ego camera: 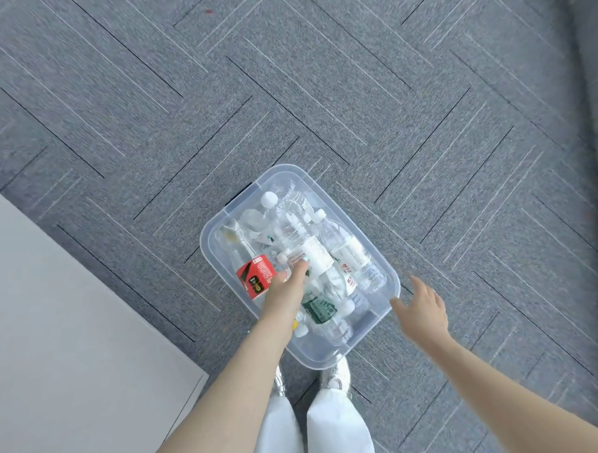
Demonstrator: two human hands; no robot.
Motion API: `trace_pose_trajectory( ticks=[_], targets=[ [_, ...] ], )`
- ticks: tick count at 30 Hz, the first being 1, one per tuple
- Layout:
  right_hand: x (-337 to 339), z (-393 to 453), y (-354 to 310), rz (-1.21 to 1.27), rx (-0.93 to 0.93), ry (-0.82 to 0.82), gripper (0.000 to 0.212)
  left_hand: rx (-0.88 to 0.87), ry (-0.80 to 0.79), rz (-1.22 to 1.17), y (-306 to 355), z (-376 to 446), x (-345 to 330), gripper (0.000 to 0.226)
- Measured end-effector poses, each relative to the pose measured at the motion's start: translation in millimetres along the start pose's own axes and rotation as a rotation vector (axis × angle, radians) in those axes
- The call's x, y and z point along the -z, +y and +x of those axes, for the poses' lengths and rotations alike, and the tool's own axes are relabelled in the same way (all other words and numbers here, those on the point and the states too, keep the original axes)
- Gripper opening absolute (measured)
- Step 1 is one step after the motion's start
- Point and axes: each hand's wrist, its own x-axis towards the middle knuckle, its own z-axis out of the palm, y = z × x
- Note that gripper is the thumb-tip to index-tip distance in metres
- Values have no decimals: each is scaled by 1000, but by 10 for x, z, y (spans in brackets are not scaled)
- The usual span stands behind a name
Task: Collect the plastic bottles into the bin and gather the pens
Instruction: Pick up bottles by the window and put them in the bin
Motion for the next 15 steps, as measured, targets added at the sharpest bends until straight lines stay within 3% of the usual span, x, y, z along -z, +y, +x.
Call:
trace_pose_trajectory(
  ticks=[3,7,10,15],
  targets=[
    [-51,7,-47,53,22,-40,62,36,42,-12,-56,39,3,65],
    [-113,10,-207,101,92,-68,62,-2,75,-69,-142,-2,156,18],
    [-98,-13,-319,124,113,-70,61,-9,112,-76,-188,-37,300,18],
    [-29,-74,-324,135,132,-62,59,-54,154,-85,-172,-153,386,40]
  ],
)
